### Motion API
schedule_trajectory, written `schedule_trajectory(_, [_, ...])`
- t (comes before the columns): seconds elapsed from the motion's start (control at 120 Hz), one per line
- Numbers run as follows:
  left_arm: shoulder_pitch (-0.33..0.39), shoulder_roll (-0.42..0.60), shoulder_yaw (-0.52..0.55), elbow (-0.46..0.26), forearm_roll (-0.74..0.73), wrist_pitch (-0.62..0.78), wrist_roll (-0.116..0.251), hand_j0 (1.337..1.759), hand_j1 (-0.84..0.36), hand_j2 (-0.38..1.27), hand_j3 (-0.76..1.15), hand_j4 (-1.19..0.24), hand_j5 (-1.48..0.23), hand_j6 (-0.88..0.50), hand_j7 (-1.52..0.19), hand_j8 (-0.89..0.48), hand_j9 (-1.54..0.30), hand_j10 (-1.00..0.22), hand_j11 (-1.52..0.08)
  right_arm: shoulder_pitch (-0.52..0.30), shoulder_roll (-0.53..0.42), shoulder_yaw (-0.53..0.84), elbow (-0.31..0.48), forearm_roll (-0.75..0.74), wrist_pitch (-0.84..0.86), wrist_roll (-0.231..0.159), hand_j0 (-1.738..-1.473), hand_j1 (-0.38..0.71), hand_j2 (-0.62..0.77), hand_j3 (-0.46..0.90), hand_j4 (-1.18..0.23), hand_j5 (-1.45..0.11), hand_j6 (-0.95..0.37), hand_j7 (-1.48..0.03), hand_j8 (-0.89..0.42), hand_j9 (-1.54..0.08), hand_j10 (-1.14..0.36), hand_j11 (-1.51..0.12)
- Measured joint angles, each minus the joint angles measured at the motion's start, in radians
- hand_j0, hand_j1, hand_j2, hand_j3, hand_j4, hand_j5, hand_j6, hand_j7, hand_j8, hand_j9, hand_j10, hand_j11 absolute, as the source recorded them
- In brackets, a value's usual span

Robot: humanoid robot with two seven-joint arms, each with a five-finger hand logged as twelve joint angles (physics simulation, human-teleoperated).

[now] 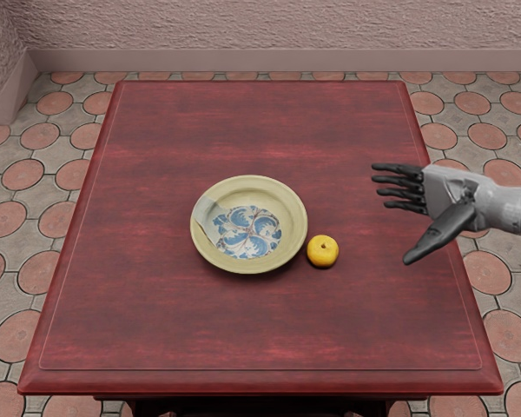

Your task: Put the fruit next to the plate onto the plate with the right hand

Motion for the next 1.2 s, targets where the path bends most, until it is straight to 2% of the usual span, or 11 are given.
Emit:
schedule_trajectory(0.067, [0.0, 0.0, 0.0, 0.0, 0.0, 0.0, 0.0, 1.658, 0.35, 0.0, 0.0, 0.0, 0.0, 0.0, 0.0, 0.0, 0.0, 0.0, 0.0, 0.005, 0.0, -0.001, 0.001, -0.021, 0.012, -0.003, -1.658, -0.31, -0.01, 0.0, -0.04, -0.05, -0.04, -0.05, -0.04, -0.05, -0.04, -0.05])
schedule_trajectory(0.108, [0.0, 0.0, 0.0, 0.0, 0.0, 0.0, 0.0, 1.658, 0.35, 0.0, 0.0, 0.0, 0.0, 0.0, 0.0, 0.0, 0.0, 0.0, 0.0, 0.01, -0.001, 0.002, 0.001, -0.043, 0.018, -0.028, -1.658, -0.31, 0.0, 0.0, -0.03, -0.04, -0.04, -0.04, -0.04, -0.04, -0.03, -0.04])
schedule_trajectory(0.15, [0.0, 0.0, 0.0, 0.0, 0.0, 0.0, 0.0, 1.658, 0.35, 0.0, 0.0, 0.0, 0.0, 0.0, 0.0, 0.0, 0.0, 0.0, 0.0, 0.021, -0.008, 0.005, 0.0, -0.066, 0.02, -0.09, -1.658, -0.31, 0.0, 0.0, -0.03, -0.04, -0.03, -0.04, -0.03, -0.04, -0.03, -0.04])
schedule_trajectory(0.217, [0.0, 0.0, 0.0, 0.0, 0.0, 0.0, 0.0, 1.658, 0.35, 0.0, 0.0, 0.0, 0.0, 0.0, 0.0, 0.0, 0.0, 0.0, 0.0, 0.055, -0.034, 0.007, 0.0, -0.092, 0.012, -0.225, -1.658, -0.32, 0.0, 0.0, -0.03, -0.04, -0.03, -0.04, -0.03, -0.04, -0.03, -0.04])
schedule_trajectory(0.258, [0.0, 0.0, 0.0, 0.0, 0.0, 0.0, 0.0, 1.658, 0.35, 0.0, 0.0, 0.0, 0.0, 0.0, 0.0, 0.0, 0.0, 0.0, 0.0, 0.077, -0.052, 0.007, 0.001, -0.12, 0.008, -0.289, -1.658, -0.32, 0.0, 0.0, -0.03, -0.04, -0.03, -0.04, -0.03, -0.04, -0.03, -0.04])
schedule_trajectory(0.317, [0.0, 0.0, 0.0, 0.0, 0.0, 0.0, 0.0, 1.658, 0.35, 0.0, 0.0, 0.0, 0.0, 0.0, 0.0, 0.0, 0.0, 0.0, 0.0, 0.113, -0.058, 0.007, 0.013, -0.196, 0.001, -0.345, -1.658, -0.32, 0.0, 0.0, -0.03, -0.04, -0.03, -0.04, -0.03, -0.04, -0.03, -0.04])
schedule_trajectory(0.392, [0.0, 0.0, 0.0, 0.0, 0.0, 0.0, 0.0, 1.658, 0.35, 0.0, 0.0, 0.0, 0.0, 0.0, 0.0, 0.0, 0.0, 0.0, 0.0, 0.16, -0.055, 0.01, 0.045, -0.271, -0.031, -0.384, -1.658, -0.32, 0.0, 0.0, -0.03, -0.04, -0.03, -0.04, -0.03, -0.04, -0.03, -0.04])
schedule_trajectory(0.508, [0.0, 0.0, 0.0, 0.0, 0.0, 0.0, 0.0, 1.658, 0.35, 0.0, 0.0, 0.0, 0.0, 0.0, 0.0, 0.0, 0.0, 0.0, 0.0, 0.211, -0.02, 0.007, 0.076, -0.364, -0.071, -0.408, -1.658, -0.32, 0.0, 0.0, -0.03, -0.03, -0.03, -0.03, -0.03, -0.03, -0.03, -0.03])
schedule_trajectory(0.717, [0.0, 0.0, 0.0, 0.0, 0.0, 0.0, 0.0, 1.658, 0.35, 0.0, 0.0, 0.0, 0.0, 0.0, 0.0, 0.0, 0.0, 0.0, 0.0, 0.192, 0.175, -0.052, 0.089, -0.614, -0.301, -0.418, -1.658, -0.32, 0.0, 0.0, -0.03, -0.03, -0.03, -0.03, -0.03, -0.03, -0.03, -0.03])
schedule_trajectory(0.942, [0.0, 0.0, 0.0, 0.0, 0.0, 0.0, 0.0, 1.658, 0.35, 0.0, 0.0, 0.0, 0.0, 0.0, 0.0, 0.0, 0.0, 0.0, 0.0, 0.14, 0.324, -0.065, 0.091, -0.668, -0.365, -0.42, -1.658, -0.32, 0.0, 0.0, -0.03, -0.03, -0.03, -0.03, -0.03, -0.03, -0.03, -0.03])
schedule_trajectory(1.2, [0.0, 0.0, 0.0, 0.0, 0.0, 0.0, 0.0, 1.658, 0.35, 0.0, 0.0, 0.0, 0.0, 0.0, 0.0, 0.0, 0.0, 0.0, 0.0, 0.094, 0.41, -0.065, 0.091, -0.756, -0.381, -0.42, -1.658, -0.32, 0.0, 0.0, -0.03, -0.04, -0.03, -0.04, -0.03, -0.04, -0.03, -0.04])
